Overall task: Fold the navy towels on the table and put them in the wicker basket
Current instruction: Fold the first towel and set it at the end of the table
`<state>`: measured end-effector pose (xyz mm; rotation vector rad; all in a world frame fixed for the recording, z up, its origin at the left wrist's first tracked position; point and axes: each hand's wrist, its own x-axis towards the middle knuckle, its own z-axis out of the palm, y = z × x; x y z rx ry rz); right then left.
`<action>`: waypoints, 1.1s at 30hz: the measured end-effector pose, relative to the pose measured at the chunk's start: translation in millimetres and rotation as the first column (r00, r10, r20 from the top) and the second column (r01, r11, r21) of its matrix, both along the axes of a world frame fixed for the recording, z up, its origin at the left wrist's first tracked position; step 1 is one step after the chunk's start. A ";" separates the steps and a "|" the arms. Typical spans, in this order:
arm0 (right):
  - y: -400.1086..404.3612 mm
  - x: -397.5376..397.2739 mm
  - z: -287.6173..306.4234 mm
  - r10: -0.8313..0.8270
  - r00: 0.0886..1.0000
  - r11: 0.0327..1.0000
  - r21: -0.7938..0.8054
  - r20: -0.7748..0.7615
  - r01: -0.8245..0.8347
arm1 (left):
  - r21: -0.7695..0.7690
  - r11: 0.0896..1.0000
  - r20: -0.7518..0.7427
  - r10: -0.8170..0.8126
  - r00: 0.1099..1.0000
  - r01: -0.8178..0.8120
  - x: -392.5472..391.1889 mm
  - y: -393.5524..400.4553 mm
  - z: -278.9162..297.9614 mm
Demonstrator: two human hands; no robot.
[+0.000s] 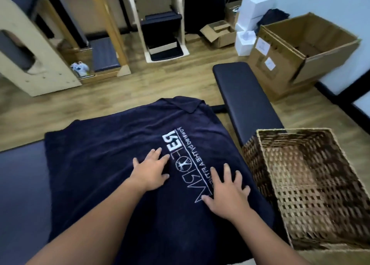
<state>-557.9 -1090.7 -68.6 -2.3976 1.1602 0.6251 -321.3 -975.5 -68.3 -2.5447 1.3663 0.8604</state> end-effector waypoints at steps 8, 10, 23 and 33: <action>21.8 17.4 -6.8 -0.059 0.996 0.997 -0.053 -0.061 0.055 | -0.044 0.960 0.026 0.278 0.960 -0.277 -33.0 158.6 -13.5; 39.6 12.1 -8.1 0.027 0.999 0.992 -0.122 -0.032 -0.030 | -0.046 0.942 0.052 0.333 0.941 -0.331 -43.0 191.9 -18.0; 193.5 -25.2 -12.5 0.610 0.792 0.784 -0.136 -0.014 -0.606 | -0.270 0.484 0.033 0.869 0.494 -0.833 -117.6 338.1 -27.9; 209.0 -60.8 -14.5 0.673 0.736 0.710 -0.345 0.074 -0.614 | -0.223 -0.026 -0.701 0.699 0.142 -0.975 -116.4 377.5 -9.4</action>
